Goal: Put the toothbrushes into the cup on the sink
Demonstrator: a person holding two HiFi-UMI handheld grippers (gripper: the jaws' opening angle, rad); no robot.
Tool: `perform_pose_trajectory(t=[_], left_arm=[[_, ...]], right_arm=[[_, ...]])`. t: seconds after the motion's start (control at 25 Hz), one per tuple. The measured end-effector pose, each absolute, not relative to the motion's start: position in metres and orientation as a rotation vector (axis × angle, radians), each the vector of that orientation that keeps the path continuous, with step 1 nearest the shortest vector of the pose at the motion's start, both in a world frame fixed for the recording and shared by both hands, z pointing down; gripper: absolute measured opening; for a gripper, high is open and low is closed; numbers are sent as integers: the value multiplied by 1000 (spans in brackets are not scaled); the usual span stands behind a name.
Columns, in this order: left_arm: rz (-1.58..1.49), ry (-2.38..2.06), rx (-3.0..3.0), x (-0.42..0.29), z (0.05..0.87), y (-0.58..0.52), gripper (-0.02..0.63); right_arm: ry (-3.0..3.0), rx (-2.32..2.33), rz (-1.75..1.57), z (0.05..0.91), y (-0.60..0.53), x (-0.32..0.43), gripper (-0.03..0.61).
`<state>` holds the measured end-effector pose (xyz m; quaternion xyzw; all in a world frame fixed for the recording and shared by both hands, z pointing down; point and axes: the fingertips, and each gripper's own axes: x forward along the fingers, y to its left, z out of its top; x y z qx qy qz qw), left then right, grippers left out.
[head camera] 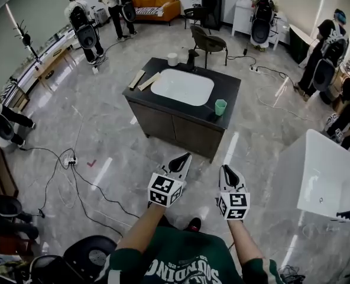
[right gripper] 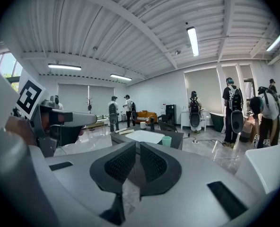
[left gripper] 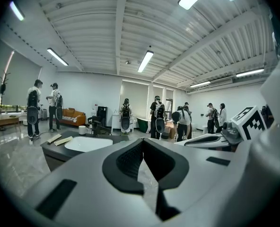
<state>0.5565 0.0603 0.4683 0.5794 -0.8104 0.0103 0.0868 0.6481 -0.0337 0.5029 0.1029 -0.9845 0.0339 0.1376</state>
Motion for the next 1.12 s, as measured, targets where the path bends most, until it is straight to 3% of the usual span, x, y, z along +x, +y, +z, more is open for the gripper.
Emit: perform_pose_trajectory(t=[1.12], left_arm=[[31,-2288,1850,392,488,108,12]], right_arm=[[-2775,509,106,520,16,506,43]])
